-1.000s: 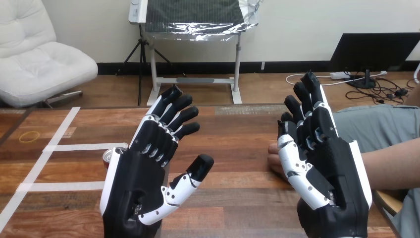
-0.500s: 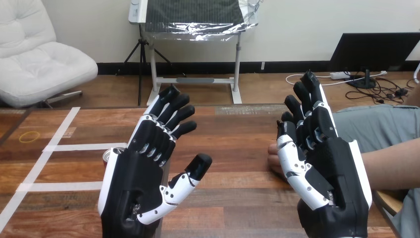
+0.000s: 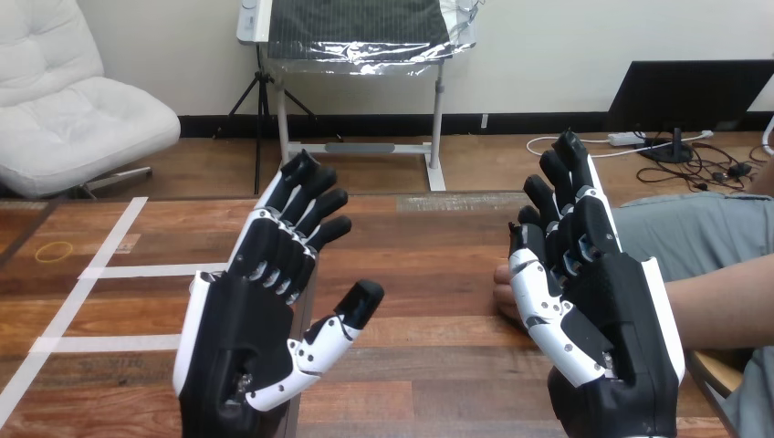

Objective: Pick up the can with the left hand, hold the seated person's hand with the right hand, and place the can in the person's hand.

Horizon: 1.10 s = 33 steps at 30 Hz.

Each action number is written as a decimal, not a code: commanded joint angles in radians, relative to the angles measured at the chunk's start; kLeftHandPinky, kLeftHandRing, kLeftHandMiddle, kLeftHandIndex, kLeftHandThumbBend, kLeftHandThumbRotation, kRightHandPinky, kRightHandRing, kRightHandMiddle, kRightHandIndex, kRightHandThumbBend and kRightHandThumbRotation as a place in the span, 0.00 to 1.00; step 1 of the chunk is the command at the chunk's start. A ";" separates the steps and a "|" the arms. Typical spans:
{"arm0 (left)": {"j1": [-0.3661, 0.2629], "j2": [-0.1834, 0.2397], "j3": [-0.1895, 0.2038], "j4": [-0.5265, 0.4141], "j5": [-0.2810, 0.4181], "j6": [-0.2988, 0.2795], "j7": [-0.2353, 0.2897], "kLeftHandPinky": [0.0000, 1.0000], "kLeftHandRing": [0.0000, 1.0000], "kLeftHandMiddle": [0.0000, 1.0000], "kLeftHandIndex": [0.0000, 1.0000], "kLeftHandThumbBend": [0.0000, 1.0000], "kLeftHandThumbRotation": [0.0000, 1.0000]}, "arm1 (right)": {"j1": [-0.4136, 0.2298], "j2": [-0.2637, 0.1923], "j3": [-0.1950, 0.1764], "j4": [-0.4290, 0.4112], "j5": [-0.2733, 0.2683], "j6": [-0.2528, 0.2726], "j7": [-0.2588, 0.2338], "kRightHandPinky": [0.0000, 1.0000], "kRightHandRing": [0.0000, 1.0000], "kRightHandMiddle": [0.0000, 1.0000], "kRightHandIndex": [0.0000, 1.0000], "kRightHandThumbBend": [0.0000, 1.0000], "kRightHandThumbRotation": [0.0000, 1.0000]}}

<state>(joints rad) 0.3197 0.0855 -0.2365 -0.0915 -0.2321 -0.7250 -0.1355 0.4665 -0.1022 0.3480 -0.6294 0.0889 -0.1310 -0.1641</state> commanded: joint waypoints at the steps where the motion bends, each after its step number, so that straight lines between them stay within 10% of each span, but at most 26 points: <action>1: -0.043 -0.047 0.020 -0.055 -0.014 -0.020 0.000 0.80 0.86 0.88 0.89 0.52 0.08 | -0.028 0.046 -0.008 -0.028 -0.013 -0.004 0.005 1.00 1.00 1.00 1.00 0.00 0.02; 33: -0.044 -0.048 0.045 -0.062 0.021 -0.026 0.020 0.81 0.87 0.89 0.90 0.51 0.03 | -0.025 0.046 -0.021 -0.023 -0.025 -0.010 0.005 1.00 1.00 1.00 1.00 0.00 0.00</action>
<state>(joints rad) 0.3193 0.0861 -0.2211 -0.1042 -0.2218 -0.7272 -0.1246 0.4668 -0.1022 0.3415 -0.6294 0.0743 -0.1298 -0.1636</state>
